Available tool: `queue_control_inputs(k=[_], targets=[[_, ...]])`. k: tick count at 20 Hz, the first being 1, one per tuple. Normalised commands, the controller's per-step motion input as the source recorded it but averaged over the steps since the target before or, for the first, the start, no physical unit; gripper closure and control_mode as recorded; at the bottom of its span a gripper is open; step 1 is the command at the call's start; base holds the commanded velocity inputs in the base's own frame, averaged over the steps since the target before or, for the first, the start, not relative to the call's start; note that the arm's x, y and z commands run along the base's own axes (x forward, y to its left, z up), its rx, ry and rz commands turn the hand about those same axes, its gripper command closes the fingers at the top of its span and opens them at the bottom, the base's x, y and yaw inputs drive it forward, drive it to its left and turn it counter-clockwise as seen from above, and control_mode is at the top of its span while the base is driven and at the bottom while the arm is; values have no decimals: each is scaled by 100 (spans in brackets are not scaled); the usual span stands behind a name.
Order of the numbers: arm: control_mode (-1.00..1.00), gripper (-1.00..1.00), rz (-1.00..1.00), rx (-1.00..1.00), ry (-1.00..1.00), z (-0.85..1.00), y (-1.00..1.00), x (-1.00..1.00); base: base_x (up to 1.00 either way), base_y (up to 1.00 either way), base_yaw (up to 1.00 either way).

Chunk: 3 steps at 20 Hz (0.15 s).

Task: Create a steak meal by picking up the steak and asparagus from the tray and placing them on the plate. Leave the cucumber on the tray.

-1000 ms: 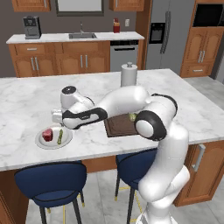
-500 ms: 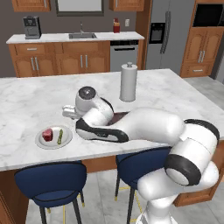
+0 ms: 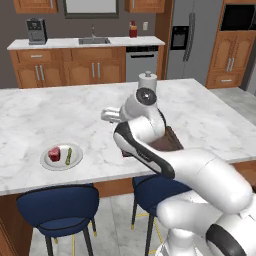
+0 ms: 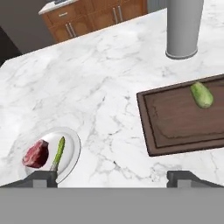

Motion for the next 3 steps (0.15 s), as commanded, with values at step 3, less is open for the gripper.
queue_control_inputs(k=[3], targets=[[-100, -100, 10, -9, 0, 30, -100, -17, 0, 0, 0]])
